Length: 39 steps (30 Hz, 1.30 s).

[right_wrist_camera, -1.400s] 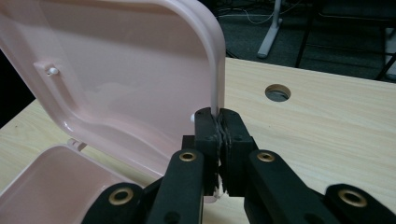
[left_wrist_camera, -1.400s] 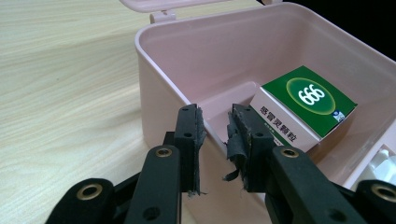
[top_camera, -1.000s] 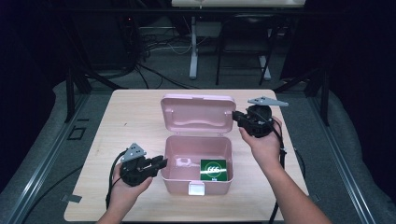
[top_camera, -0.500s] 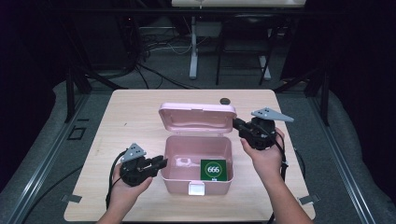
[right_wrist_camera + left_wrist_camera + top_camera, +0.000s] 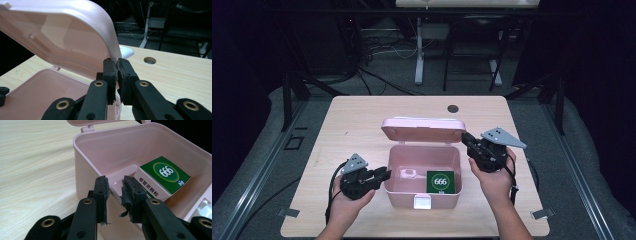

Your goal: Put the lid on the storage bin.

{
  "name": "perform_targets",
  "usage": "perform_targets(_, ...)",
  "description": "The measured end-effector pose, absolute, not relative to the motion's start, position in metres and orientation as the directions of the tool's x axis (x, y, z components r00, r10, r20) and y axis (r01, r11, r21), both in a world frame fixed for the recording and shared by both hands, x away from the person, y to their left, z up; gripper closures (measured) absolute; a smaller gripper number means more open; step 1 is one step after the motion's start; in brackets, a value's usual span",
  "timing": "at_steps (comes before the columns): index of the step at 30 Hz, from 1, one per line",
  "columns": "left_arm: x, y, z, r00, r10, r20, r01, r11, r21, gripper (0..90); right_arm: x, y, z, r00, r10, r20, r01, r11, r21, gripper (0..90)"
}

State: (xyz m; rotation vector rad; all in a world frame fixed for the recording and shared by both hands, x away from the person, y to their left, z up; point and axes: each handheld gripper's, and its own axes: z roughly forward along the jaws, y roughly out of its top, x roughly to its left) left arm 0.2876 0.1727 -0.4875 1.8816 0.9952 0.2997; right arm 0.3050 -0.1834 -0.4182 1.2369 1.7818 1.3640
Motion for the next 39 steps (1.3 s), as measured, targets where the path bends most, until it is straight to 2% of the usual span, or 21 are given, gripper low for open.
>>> perform_targets(7,0.288,0.174,-0.487,0.641,0.74,-0.202,0.515,-0.22,0.829,72.9,0.3,-0.183,-0.421,-0.412,0.908,0.081,0.294,0.048,0.955,83.9)
perform_targets(15,0.289,0.174,-0.481,0.641,0.744,-0.188,0.496,-0.215,0.841,72.7,0.299,-0.184,-0.426,-0.418,0.903,0.097,0.303,0.038,0.952,82.7)
perform_targets(26,0.286,0.178,-0.447,0.62,0.779,-0.097,0.367,-0.178,0.913,64.1,0.301,-0.186,-0.434,-0.423,0.899,0.119,0.334,0.033,0.942,80.7)
perform_targets(39,0.289,0.17,-0.409,0.617,0.786,-0.04,0.282,-0.173,0.944,62.3,0.303,-0.185,-0.442,-0.424,0.896,0.129,0.364,0.038,0.931,78.1)
